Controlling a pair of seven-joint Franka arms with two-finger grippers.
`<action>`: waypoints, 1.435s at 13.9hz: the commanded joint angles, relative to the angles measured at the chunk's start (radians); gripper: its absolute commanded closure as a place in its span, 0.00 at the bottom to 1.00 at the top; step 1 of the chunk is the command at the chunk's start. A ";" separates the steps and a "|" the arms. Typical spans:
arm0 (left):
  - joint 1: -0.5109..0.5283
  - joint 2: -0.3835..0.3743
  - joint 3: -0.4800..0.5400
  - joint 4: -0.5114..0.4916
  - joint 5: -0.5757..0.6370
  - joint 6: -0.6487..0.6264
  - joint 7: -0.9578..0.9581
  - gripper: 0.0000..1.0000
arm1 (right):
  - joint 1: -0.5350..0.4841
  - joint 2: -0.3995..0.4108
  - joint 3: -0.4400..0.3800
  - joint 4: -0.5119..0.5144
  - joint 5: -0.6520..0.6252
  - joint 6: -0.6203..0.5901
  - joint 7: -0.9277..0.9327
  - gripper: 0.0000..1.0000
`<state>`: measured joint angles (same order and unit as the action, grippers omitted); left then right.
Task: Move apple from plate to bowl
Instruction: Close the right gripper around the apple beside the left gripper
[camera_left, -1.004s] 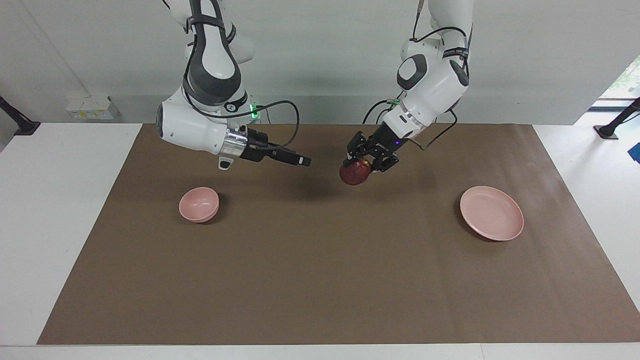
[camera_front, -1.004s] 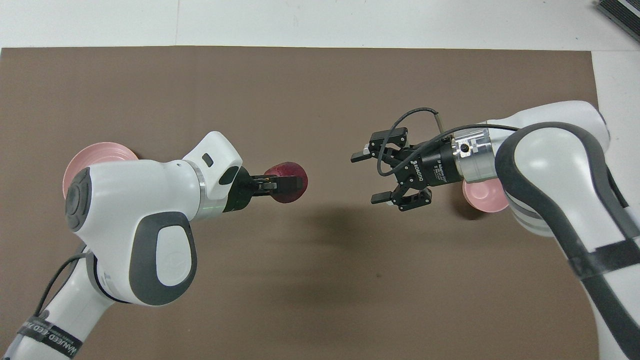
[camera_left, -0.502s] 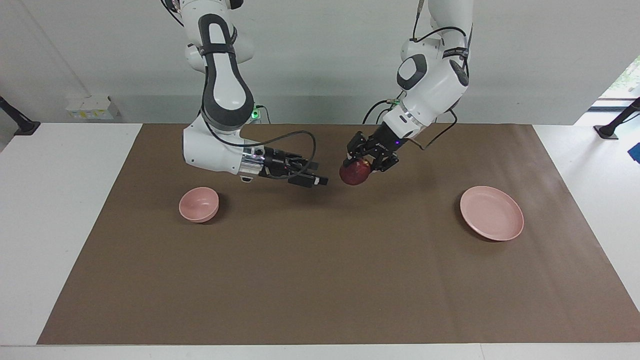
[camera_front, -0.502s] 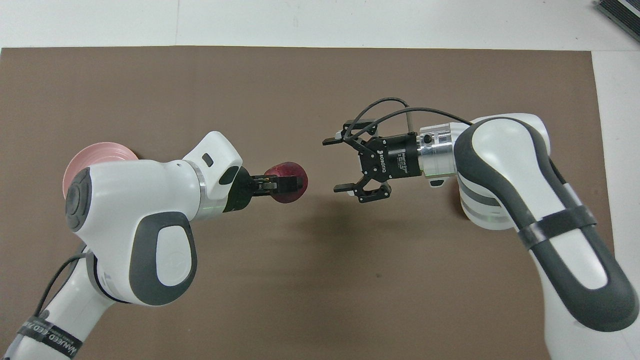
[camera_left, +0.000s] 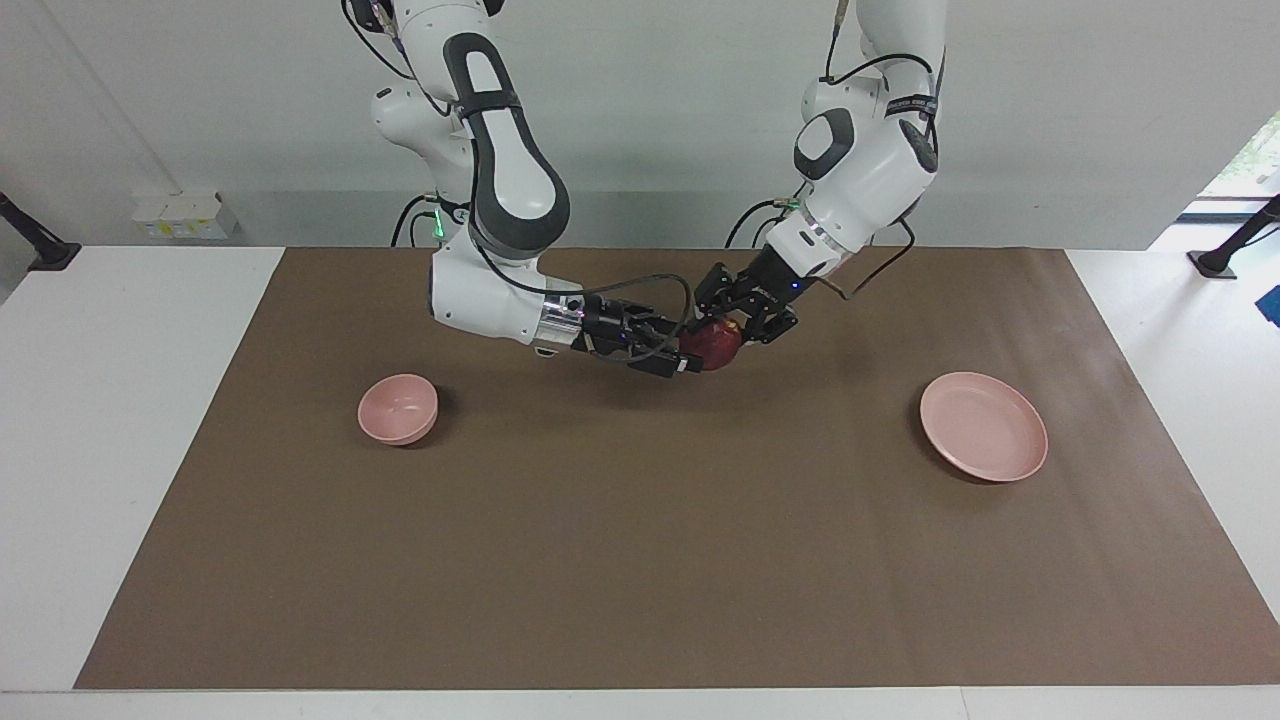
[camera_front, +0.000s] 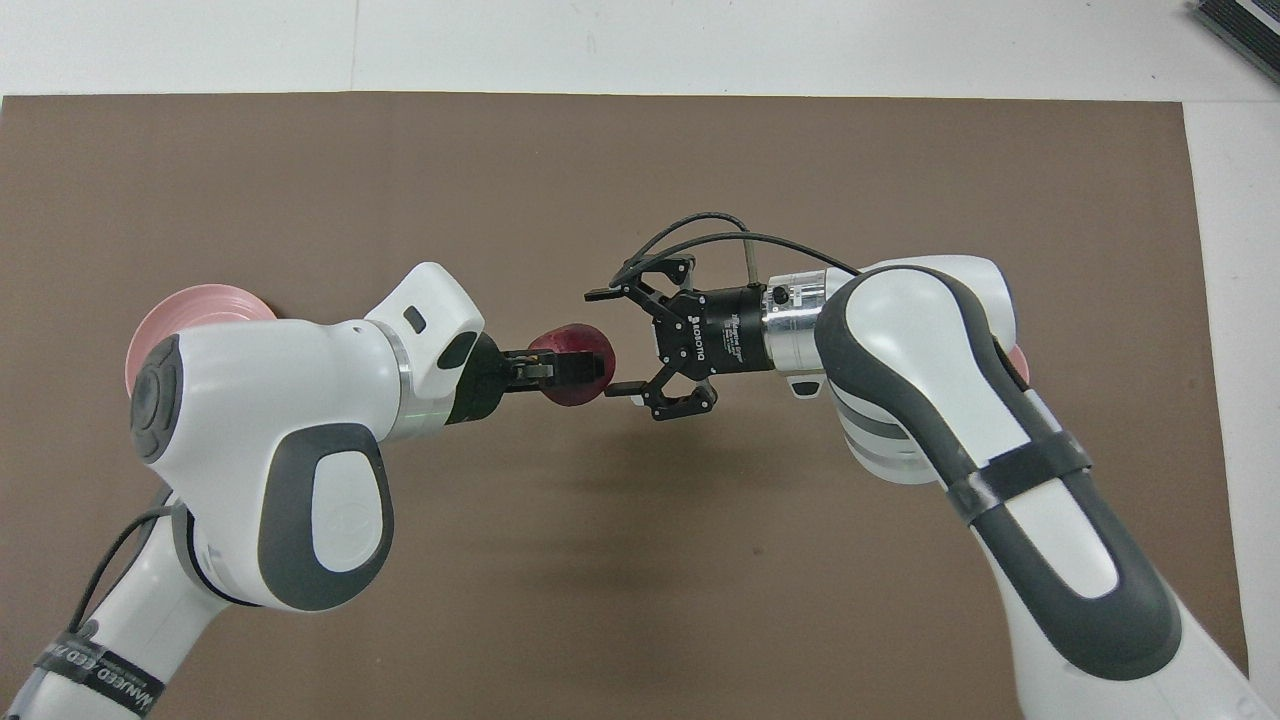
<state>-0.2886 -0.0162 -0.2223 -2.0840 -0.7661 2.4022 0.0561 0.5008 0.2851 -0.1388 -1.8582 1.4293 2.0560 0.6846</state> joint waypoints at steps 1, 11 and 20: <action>-0.011 -0.002 0.006 0.005 -0.010 0.014 -0.009 1.00 | 0.033 0.002 0.001 -0.002 0.022 0.073 0.035 0.00; -0.011 -0.002 0.006 0.005 -0.010 0.014 -0.010 1.00 | 0.090 0.009 0.001 -0.002 0.014 0.141 0.026 0.00; -0.011 -0.001 0.006 0.010 -0.005 0.012 -0.044 1.00 | -0.025 -0.009 -0.005 -0.001 -0.081 -0.051 0.016 0.00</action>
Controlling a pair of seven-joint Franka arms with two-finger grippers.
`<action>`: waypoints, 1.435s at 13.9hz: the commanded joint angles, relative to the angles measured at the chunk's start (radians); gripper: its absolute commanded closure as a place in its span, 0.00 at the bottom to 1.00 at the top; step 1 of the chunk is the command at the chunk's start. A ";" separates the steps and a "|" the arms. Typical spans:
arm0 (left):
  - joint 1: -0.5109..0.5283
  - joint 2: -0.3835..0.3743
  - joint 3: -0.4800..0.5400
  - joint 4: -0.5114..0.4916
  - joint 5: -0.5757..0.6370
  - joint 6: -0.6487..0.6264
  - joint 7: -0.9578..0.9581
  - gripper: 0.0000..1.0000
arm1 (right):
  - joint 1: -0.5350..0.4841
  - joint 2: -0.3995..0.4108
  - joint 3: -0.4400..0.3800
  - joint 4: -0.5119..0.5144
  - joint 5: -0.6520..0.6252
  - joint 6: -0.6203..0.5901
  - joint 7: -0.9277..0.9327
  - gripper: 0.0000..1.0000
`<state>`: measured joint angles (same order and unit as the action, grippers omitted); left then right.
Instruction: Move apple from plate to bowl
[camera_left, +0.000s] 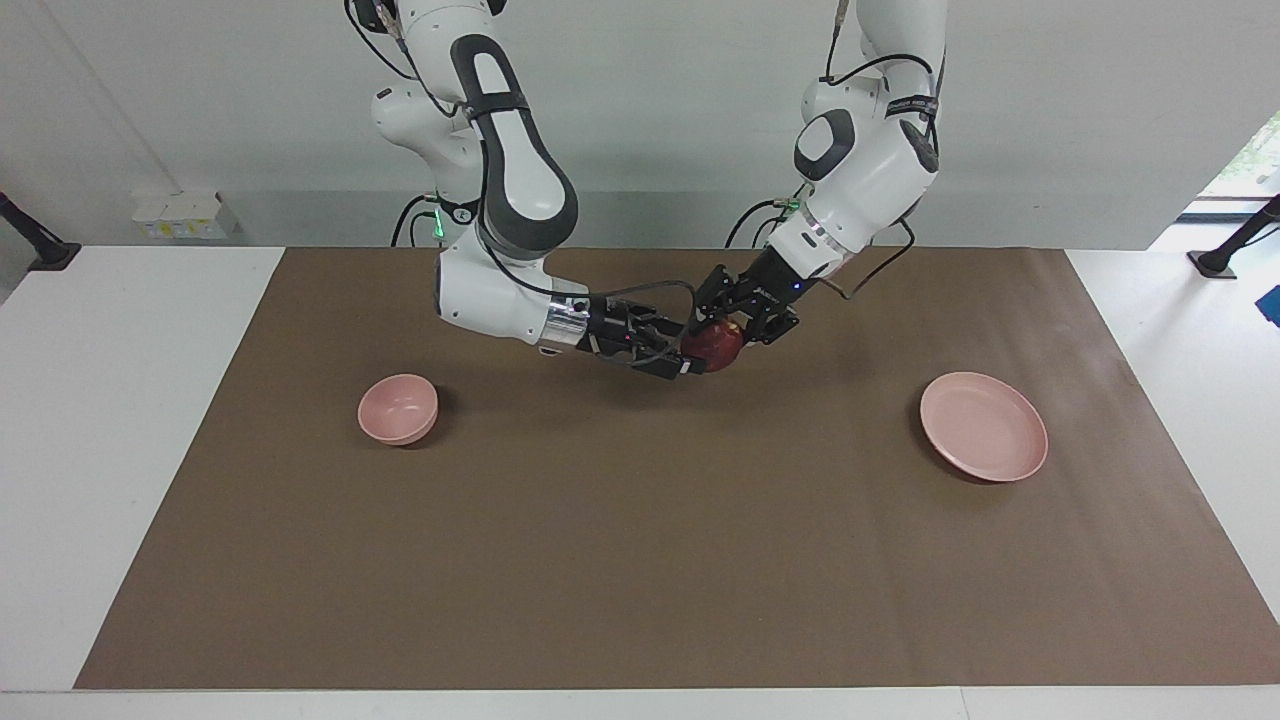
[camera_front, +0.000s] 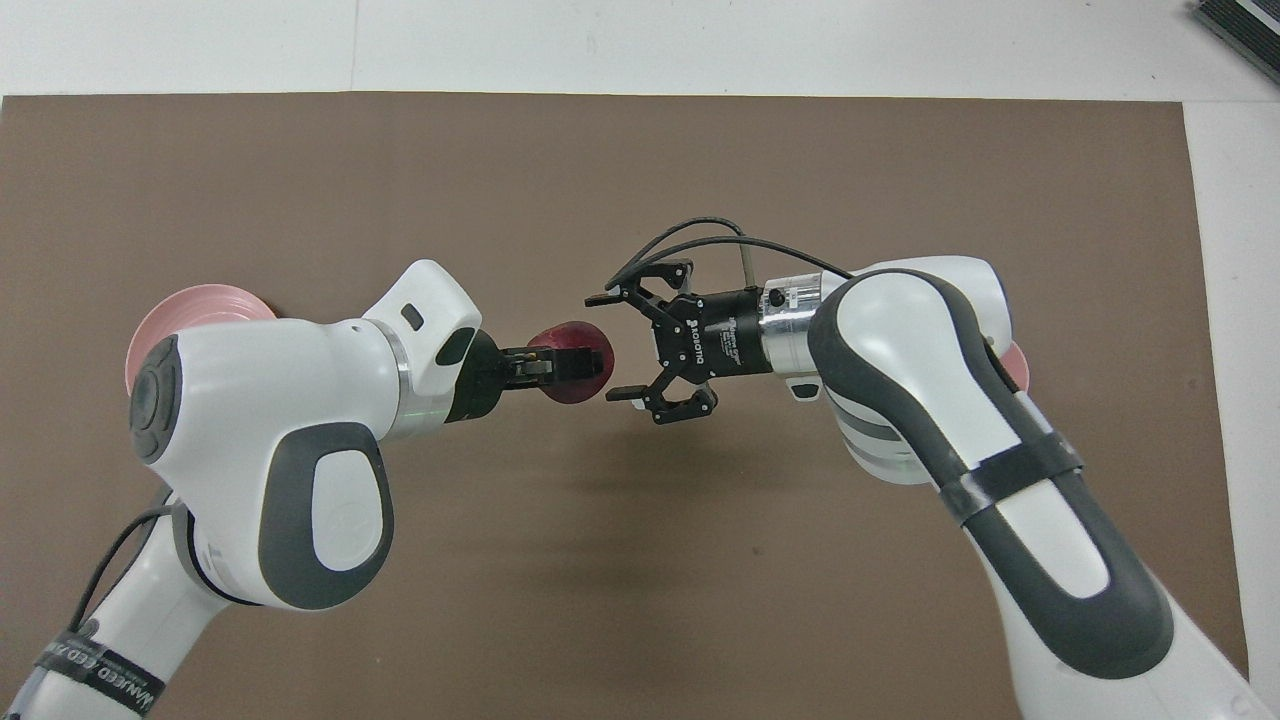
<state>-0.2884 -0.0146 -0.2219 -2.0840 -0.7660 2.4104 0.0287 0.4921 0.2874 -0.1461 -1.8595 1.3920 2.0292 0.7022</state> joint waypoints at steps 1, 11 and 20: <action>-0.011 -0.002 0.006 0.010 -0.006 0.004 -0.015 1.00 | -0.001 -0.011 0.002 0.000 -0.045 -0.003 0.005 0.00; -0.011 -0.001 0.006 0.010 -0.001 0.004 -0.016 1.00 | 0.054 -0.001 0.005 -0.001 -0.036 0.077 0.022 0.56; -0.011 0.001 0.006 0.016 0.002 0.004 -0.075 0.00 | 0.046 -0.001 0.003 0.002 -0.044 0.063 0.031 1.00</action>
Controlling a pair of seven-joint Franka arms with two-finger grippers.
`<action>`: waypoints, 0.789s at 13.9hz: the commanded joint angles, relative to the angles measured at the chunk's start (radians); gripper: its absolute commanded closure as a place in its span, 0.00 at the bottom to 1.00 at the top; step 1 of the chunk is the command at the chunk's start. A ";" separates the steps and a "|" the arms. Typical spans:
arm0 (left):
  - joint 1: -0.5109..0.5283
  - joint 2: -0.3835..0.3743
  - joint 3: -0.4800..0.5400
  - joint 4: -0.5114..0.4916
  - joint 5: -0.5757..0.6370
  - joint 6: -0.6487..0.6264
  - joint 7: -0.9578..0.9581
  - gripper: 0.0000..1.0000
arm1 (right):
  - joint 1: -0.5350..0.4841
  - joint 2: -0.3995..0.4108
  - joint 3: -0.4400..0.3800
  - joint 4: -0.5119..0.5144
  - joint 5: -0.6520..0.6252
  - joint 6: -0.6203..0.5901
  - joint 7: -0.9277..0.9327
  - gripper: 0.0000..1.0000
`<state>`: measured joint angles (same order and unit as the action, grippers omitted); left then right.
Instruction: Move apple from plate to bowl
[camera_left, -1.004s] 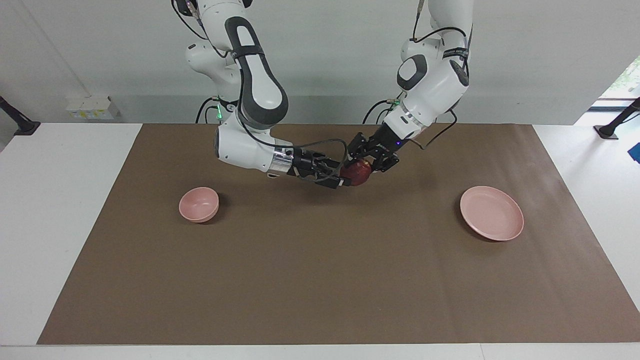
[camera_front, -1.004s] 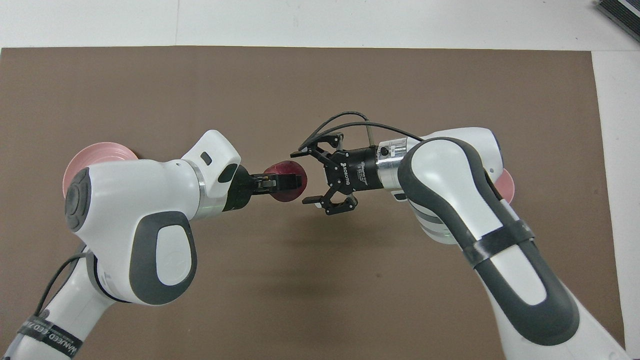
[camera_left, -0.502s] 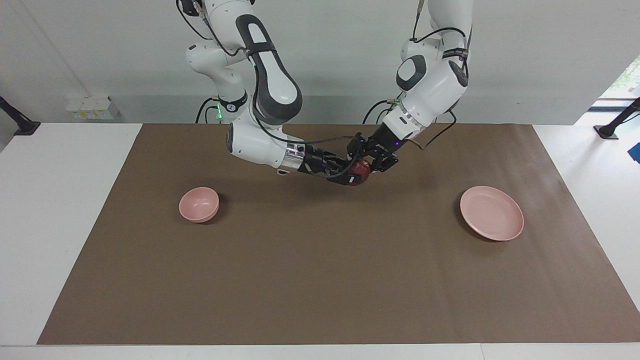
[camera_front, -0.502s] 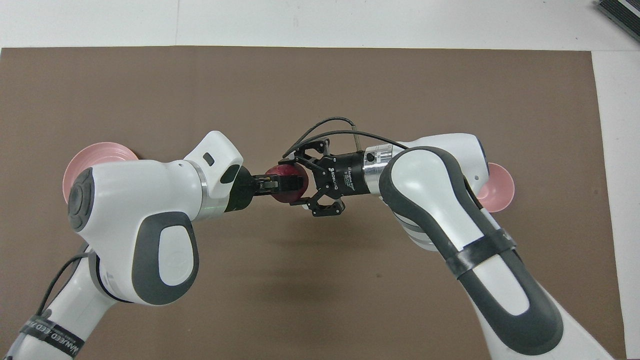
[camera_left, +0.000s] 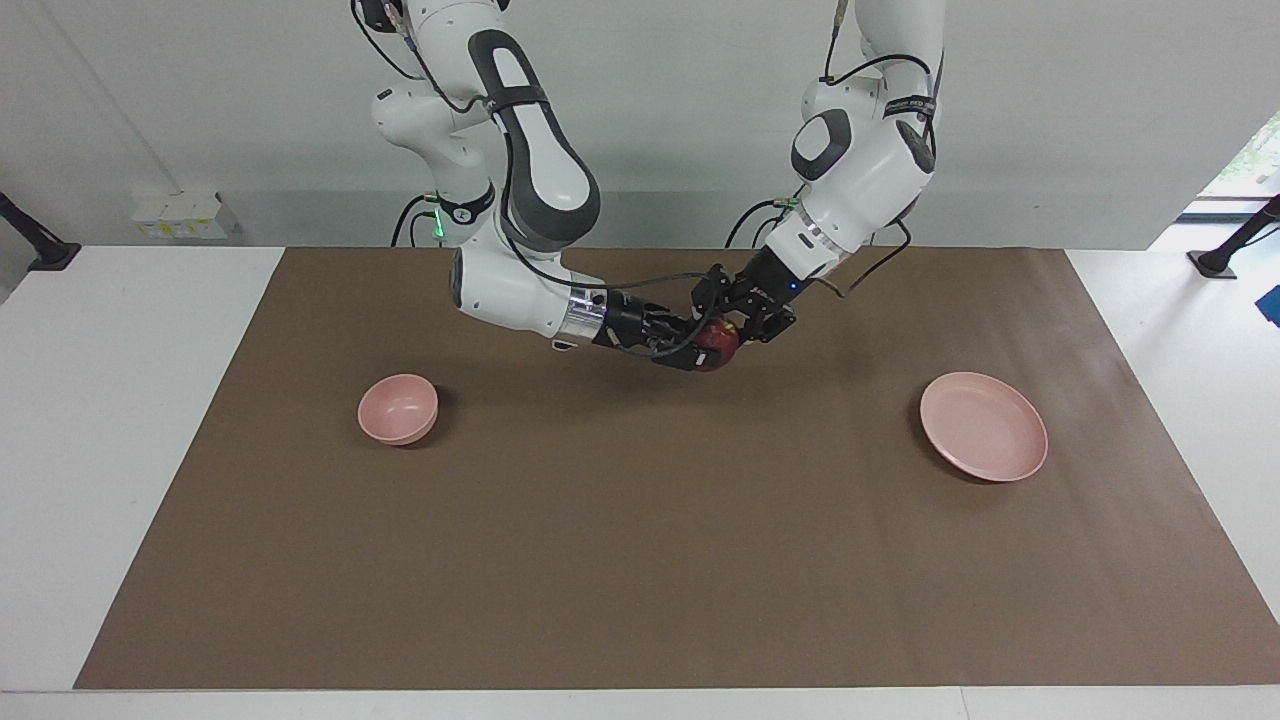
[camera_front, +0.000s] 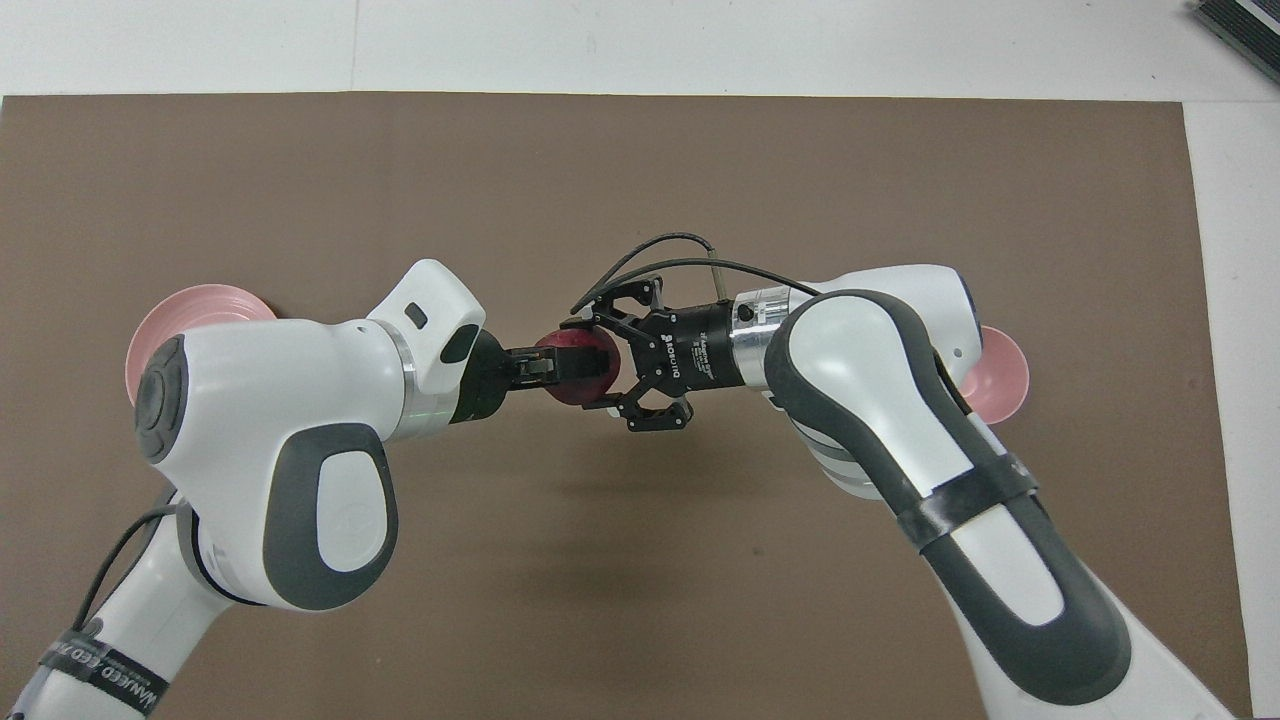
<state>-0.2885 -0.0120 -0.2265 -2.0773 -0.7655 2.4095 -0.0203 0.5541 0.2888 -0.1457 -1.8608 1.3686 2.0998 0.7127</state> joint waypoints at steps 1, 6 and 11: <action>-0.011 -0.002 0.010 0.011 0.005 0.005 -0.026 0.00 | -0.014 -0.002 0.003 0.003 -0.023 -0.006 0.024 1.00; 0.000 0.001 0.012 0.022 0.047 -0.016 -0.015 0.00 | -0.046 -0.006 -0.003 0.020 -0.260 -0.007 0.024 1.00; 0.078 -0.002 0.021 0.022 0.051 -0.170 -0.017 0.00 | -0.124 -0.025 -0.005 0.083 -0.636 -0.026 0.011 1.00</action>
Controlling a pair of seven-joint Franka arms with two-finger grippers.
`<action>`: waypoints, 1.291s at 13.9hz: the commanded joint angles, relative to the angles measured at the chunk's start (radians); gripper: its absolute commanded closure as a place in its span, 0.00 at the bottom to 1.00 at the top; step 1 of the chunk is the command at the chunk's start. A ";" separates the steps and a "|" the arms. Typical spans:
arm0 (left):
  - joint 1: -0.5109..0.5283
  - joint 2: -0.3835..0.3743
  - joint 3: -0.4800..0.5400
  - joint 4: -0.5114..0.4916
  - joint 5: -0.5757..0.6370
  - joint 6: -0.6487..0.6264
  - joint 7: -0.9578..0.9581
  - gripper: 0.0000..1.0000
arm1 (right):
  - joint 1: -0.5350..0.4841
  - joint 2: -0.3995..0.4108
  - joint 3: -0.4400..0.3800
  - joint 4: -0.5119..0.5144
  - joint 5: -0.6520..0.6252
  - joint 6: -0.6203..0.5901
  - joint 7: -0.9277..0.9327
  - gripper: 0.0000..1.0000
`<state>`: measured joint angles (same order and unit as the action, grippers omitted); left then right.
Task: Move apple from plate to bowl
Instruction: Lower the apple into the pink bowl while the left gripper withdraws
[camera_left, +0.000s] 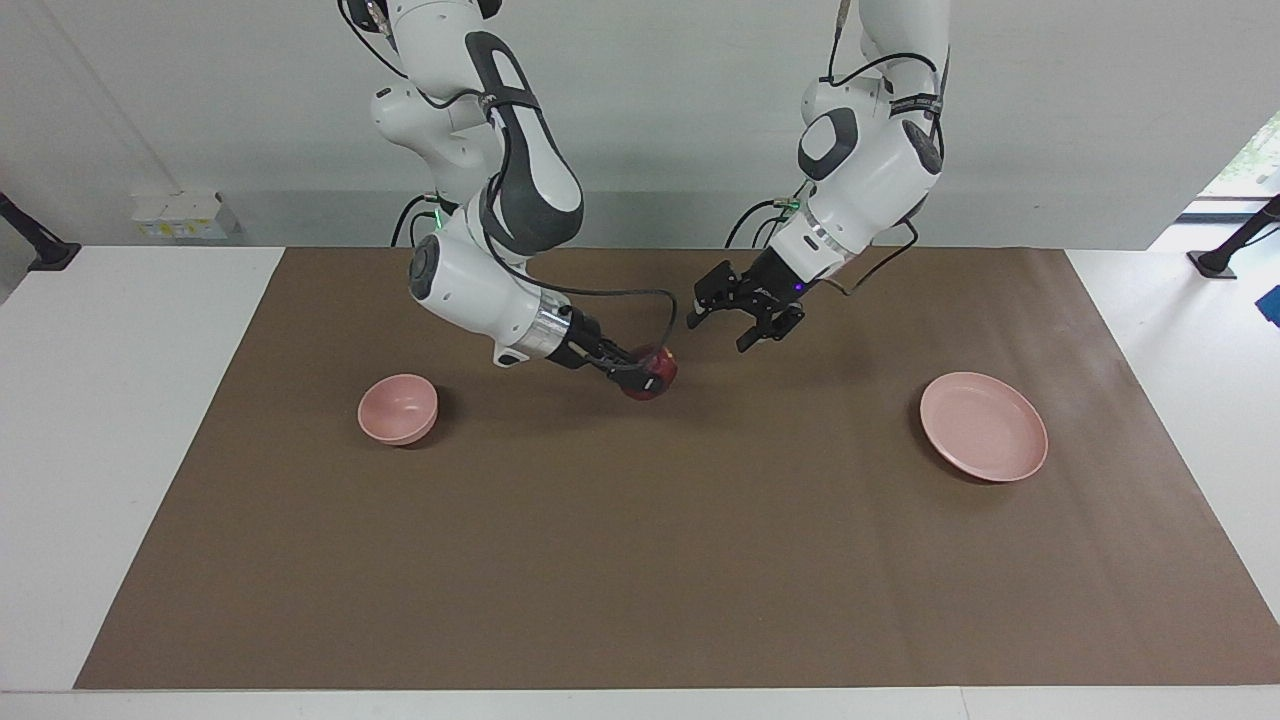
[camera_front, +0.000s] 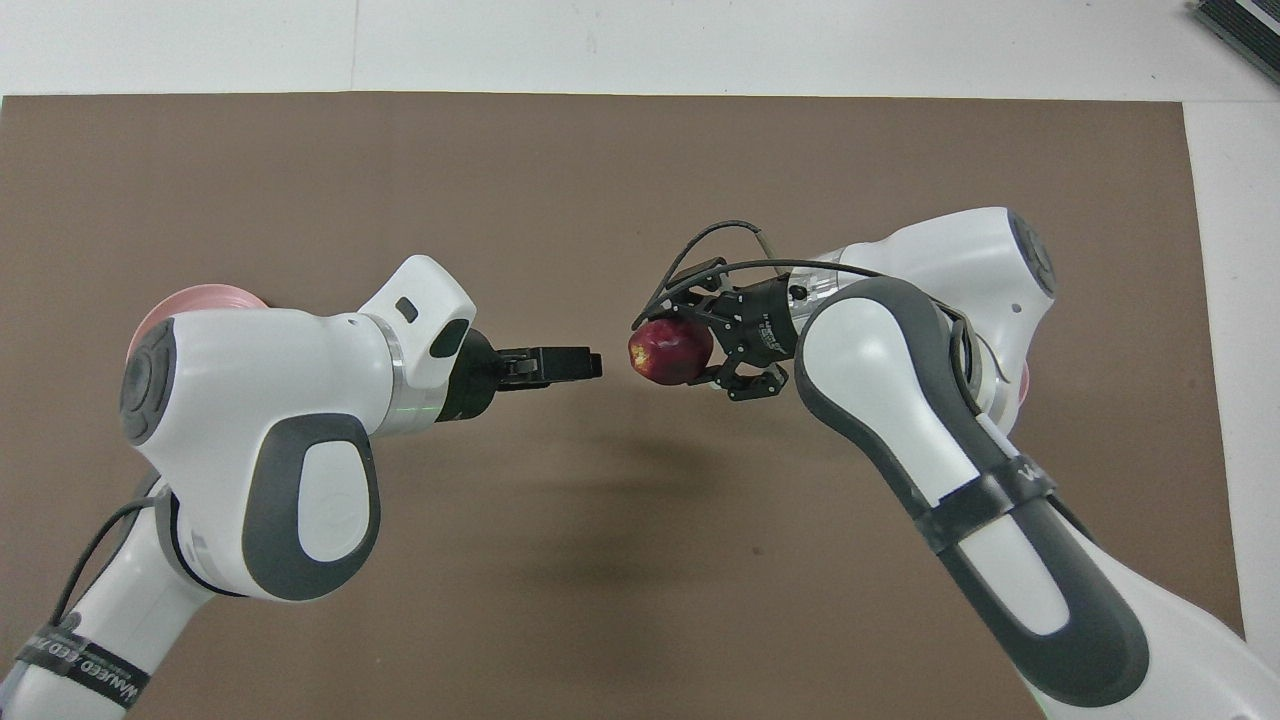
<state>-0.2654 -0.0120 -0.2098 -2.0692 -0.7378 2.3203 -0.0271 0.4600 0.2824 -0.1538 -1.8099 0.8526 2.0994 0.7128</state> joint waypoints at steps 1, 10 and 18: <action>0.081 -0.002 0.004 0.014 0.023 -0.116 -0.013 0.00 | -0.040 -0.025 0.004 0.038 -0.188 -0.024 0.010 1.00; 0.181 0.032 0.006 0.191 0.613 -0.306 -0.004 0.00 | -0.153 -0.075 -0.006 0.063 -0.745 -0.096 -0.395 1.00; 0.255 0.015 0.015 0.521 0.698 -0.646 0.000 0.00 | -0.406 -0.106 -0.007 -0.100 -0.809 0.039 -0.861 1.00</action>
<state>-0.0361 -0.0006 -0.1923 -1.6366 -0.0638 1.7669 -0.0271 0.0806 0.2143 -0.1713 -1.8232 0.0854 2.0730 -0.1065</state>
